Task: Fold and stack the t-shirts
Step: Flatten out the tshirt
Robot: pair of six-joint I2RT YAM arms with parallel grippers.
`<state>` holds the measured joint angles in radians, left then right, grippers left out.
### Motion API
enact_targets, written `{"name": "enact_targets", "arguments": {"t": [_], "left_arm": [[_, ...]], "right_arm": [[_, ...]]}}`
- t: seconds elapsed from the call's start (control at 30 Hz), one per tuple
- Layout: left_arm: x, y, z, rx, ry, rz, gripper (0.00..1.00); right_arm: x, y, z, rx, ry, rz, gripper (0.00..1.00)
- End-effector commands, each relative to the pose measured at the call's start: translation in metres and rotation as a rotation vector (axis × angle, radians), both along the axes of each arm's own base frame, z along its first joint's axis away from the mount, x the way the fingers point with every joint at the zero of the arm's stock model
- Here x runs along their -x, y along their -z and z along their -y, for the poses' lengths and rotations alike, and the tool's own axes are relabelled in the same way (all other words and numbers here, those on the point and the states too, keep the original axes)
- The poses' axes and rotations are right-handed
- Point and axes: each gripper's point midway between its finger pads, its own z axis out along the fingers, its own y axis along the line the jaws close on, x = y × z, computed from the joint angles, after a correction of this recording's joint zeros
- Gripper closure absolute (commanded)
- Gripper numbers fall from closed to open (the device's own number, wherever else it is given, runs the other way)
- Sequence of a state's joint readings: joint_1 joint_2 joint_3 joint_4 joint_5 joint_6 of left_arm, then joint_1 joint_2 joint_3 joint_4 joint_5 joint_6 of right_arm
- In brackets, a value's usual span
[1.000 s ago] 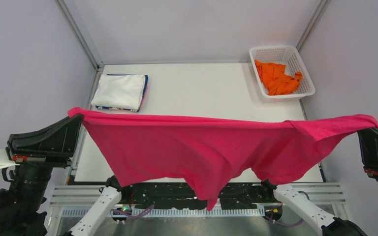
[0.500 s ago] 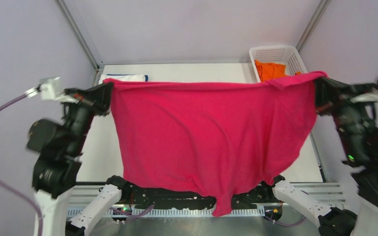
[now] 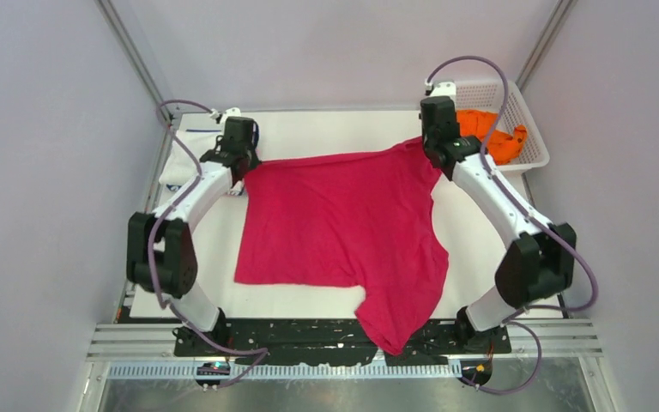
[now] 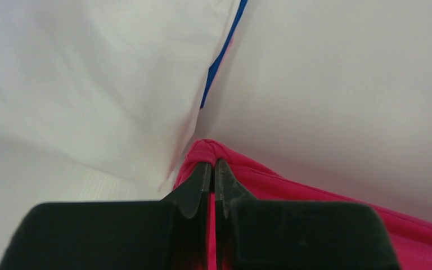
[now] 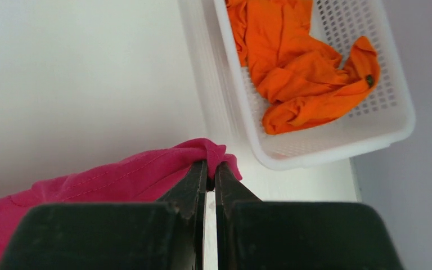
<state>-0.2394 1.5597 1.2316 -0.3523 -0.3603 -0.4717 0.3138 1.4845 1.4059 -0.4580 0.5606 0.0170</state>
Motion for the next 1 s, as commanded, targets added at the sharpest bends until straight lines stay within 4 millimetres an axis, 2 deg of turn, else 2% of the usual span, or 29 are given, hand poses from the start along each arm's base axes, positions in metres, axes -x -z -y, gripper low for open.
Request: {"name": "enact_targets", "arguments": {"t": [0.0,0.07,0.13,0.2,0.37,0.4,0.43,0.47,0.5,0.53,0.57,0.6,0.63,0.67,0.73,0.77,0.83,0.93,0.97], "left_arm": [[-0.069,-0.023,-0.011,0.004,-0.065,0.123,1.0],[-0.087,-0.009,-0.007,0.014,-0.046,0.082,1.0],[-0.103,-0.001,-0.005,0.016,-0.04,0.058,1.0],[-0.116,0.006,-0.004,0.01,-0.034,0.046,1.0],[-0.15,0.001,0.003,0.029,-0.017,0.08,1.0],[-0.157,0.001,0.004,0.033,-0.017,0.083,0.97],[-0.164,-0.002,0.004,0.041,-0.021,0.088,0.9],[-0.169,0.003,0.005,0.043,-0.022,0.071,0.78],[-0.175,0.009,0.006,0.047,-0.023,0.054,0.66],[-0.18,0.007,0.008,0.054,-0.02,0.052,0.49],[-0.185,0.002,0.011,0.064,-0.013,0.058,0.36],[-0.189,-0.003,0.014,0.077,-0.002,0.067,0.24],[-0.191,-0.01,0.017,0.092,0.008,0.077,0.13],[-0.192,-0.017,0.022,0.112,0.024,0.091,0.03],[-0.189,-0.033,0.031,0.152,0.061,0.121,0.0],[-0.187,-0.039,0.035,0.17,0.081,0.133,0.0],[-0.181,-0.051,0.043,0.204,0.122,0.157,0.0],[-0.162,-0.051,0.056,0.259,0.181,0.127,0.0],[-0.153,-0.054,0.06,0.28,0.201,0.112,0.0]], "right_arm": [[-0.058,-0.021,-0.007,-0.08,0.005,0.168,0.95],[-0.082,0.012,-0.015,-0.056,-0.015,0.106,0.95],[-0.098,0.03,-0.02,-0.037,-0.029,0.071,0.95],[-0.112,0.043,-0.024,-0.016,-0.046,0.046,0.95],[-0.143,0.059,-0.028,0.002,-0.045,0.033,0.94],[-0.153,0.064,-0.029,0.003,-0.043,0.024,0.93],[-0.157,0.068,-0.029,-0.002,-0.038,0.016,0.91],[-0.167,0.075,-0.028,-0.002,-0.032,-0.001,0.87],[-0.177,0.062,-0.03,-0.023,-0.032,0.029,0.75],[-0.181,0.082,-0.027,-0.019,-0.029,-0.019,0.66],[-0.191,0.064,-0.03,-0.043,-0.033,0.022,0.52],[-0.193,0.081,-0.028,-0.049,-0.02,-0.024,0.48],[-0.201,0.071,-0.028,-0.063,-0.009,0.0,0.38],[-0.199,0.071,-0.026,-0.079,0.007,-0.012,0.34],[-0.197,0.06,-0.027,-0.11,0.016,0.005,0.09],[-0.193,0.056,-0.025,-0.122,0.017,0.007,0.01],[-0.183,0.053,-0.03,-0.155,-0.009,0.002,0.04],[-0.167,0.057,-0.048,-0.233,-0.101,-0.035,0.05],[-0.154,0.064,-0.051,-0.248,-0.117,-0.071,0.04]]}}
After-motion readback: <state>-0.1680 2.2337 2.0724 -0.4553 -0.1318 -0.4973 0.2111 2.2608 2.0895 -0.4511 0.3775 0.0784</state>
